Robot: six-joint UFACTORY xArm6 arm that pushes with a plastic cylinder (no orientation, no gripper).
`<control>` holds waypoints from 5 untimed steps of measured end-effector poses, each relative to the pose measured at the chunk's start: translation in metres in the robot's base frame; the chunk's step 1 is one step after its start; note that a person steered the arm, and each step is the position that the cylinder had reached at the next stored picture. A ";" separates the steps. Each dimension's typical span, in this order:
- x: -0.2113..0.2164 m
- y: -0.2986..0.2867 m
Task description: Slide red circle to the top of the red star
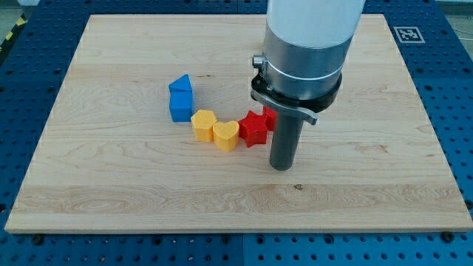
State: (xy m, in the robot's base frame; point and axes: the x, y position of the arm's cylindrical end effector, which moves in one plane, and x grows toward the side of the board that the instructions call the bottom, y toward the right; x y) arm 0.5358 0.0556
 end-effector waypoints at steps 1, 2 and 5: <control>-0.019 -0.007; -0.019 -0.007; -0.035 -0.009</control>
State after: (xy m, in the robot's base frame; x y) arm 0.5008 0.0471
